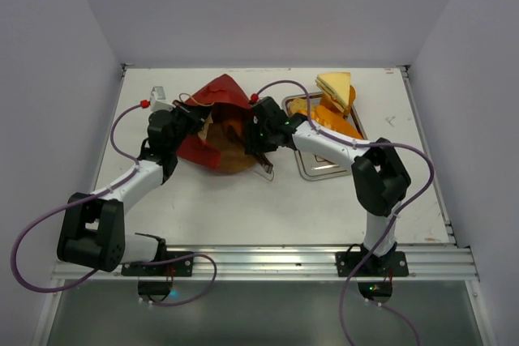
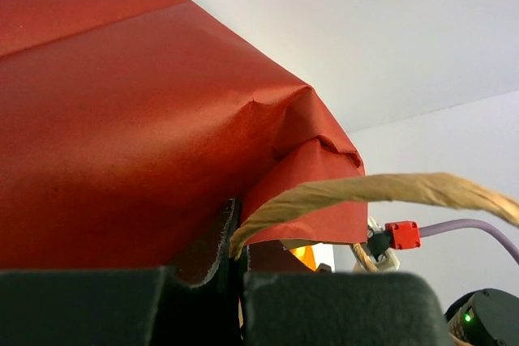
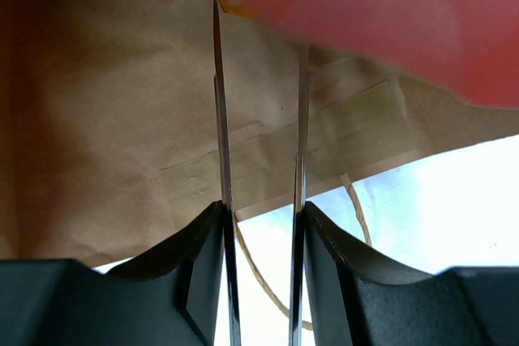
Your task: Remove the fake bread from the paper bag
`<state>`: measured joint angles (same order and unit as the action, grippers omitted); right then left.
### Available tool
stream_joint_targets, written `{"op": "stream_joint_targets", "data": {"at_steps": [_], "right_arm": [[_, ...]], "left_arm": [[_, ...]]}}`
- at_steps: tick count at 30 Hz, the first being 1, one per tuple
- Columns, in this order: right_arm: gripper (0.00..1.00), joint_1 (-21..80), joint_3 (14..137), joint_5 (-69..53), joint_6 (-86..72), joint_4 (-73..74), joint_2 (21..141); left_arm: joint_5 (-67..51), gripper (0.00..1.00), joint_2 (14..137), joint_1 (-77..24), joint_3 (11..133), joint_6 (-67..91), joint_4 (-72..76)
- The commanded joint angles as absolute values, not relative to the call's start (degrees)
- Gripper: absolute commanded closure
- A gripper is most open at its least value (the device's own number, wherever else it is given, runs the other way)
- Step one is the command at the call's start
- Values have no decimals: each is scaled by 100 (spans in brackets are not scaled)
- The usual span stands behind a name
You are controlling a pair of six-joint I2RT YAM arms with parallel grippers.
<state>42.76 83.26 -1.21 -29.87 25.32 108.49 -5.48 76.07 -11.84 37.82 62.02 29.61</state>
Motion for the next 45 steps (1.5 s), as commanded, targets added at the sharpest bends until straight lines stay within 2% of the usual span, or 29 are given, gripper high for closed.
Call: {"op": "stream_joint_targets", "data": {"at_steps": [1,5,6,7,21,45], "right_arm": [[79,4088,8490,-368,-2997,2338,10749],[93,3920,8367,-782,-2839,2233,10565],[99,3868,8341,-852,-2761,2224,10469],[100,3841,8280,-922,-2734,2198,10424],[100,3367,7831,-2099,-1697,2574,9642],[100,2883,7234,-2953,685,3875,7656]], "left_arm": [[-431,100,7603,-1231,3885,6284,3226],[-369,100,7594,-1239,3911,6188,3164],[-326,100,7594,-1239,3937,6144,3129],[-308,100,7602,-1231,3990,6091,3103],[-44,100,7805,-1134,4394,5669,2769],[343,100,8472,-1028,5352,5221,2154]]}}
